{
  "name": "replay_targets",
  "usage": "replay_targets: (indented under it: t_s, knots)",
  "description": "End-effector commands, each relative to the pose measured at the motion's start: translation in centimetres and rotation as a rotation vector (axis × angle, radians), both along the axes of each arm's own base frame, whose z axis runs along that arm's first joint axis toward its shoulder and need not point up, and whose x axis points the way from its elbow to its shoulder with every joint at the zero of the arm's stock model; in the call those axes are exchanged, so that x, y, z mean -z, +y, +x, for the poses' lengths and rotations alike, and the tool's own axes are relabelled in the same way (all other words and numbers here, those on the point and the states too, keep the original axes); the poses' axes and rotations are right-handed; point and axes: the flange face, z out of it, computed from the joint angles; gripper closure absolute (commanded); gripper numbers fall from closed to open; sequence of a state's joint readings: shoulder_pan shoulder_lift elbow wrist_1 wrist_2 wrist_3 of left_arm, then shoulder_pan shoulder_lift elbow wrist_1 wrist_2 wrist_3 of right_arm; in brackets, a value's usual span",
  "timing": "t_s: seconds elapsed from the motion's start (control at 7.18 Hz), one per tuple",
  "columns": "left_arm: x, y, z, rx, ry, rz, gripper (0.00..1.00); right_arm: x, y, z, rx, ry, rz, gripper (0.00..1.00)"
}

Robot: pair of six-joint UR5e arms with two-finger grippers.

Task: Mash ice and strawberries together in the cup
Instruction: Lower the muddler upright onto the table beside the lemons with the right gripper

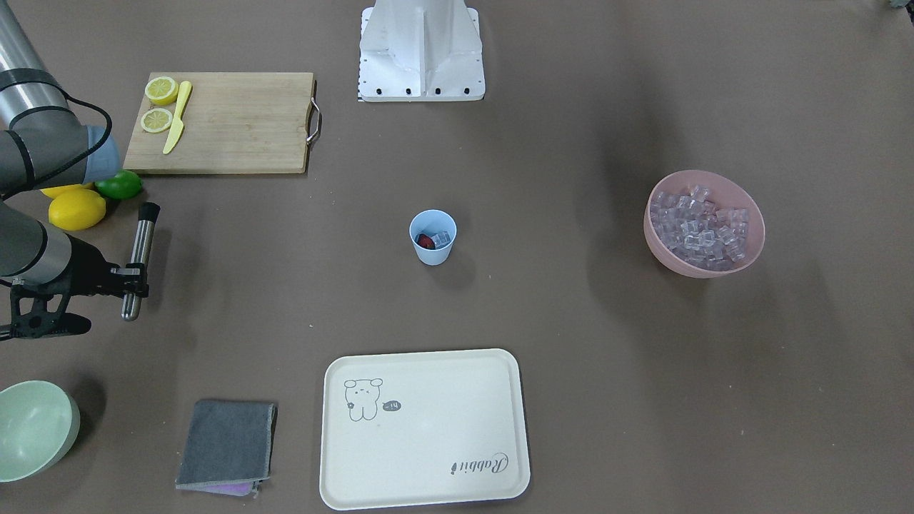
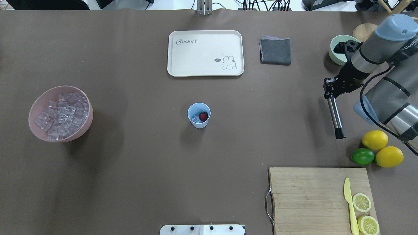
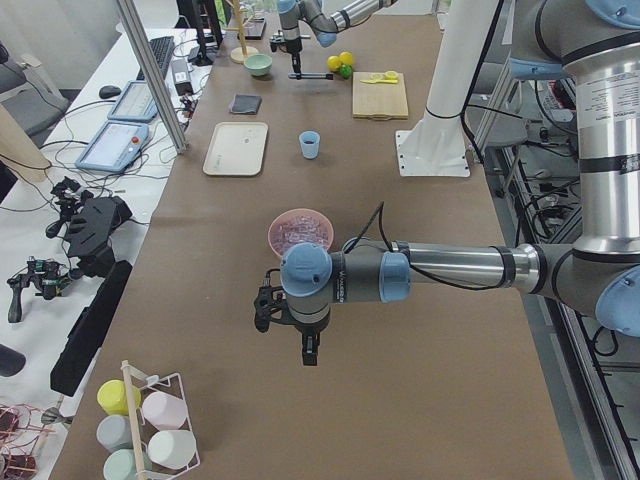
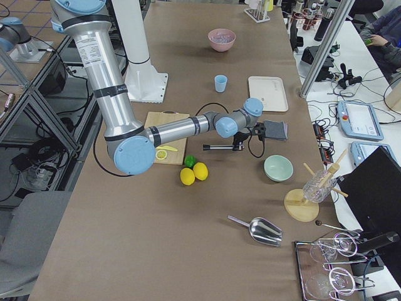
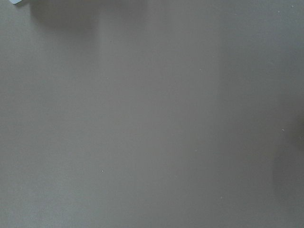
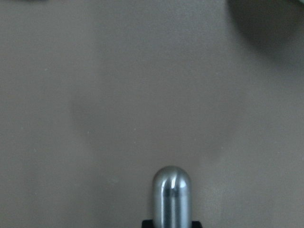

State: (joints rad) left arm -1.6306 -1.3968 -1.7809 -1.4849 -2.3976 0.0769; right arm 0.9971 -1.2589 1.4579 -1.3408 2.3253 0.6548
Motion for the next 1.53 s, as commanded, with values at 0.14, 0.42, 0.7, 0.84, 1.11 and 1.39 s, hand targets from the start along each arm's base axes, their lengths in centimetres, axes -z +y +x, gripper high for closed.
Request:
replay_targets:
  t_s: [0.14, 0.42, 0.7, 0.84, 1.11, 1.39]
  knots:
    - [0.0, 0.0, 0.0, 0.000, 0.000, 0.001, 0.02, -0.9, 0.3, -1.5, 0.025, 0.011, -0.010, 1.00]
    - [0.0, 0.0, 0.0, 0.000, 0.000, -0.001, 0.02, -0.9, 0.5, -1.9, 0.032, 0.011, -0.012, 1.00]
    - [-0.1, 0.1, 0.0, 0.000, 0.000, -0.003, 0.02, -0.9, 0.6, -2.0, 0.034, 0.012, -0.010, 1.00]
    - [-0.2, 0.1, 0.0, -0.001, 0.000, -0.003, 0.02, -0.9, 0.7, -2.3, 0.036, 0.017, -0.005, 1.00]
    - [-0.2, 0.1, 0.0, -0.001, 0.000, -0.003, 0.02, -1.0, 0.8, -2.6, 0.033, 0.032, 0.000, 0.52]
    - [-0.3, 0.3, 0.0, -0.002, 0.000, -0.005, 0.02, -1.0, 0.7, -2.8, 0.022, 0.061, 0.024, 0.00]
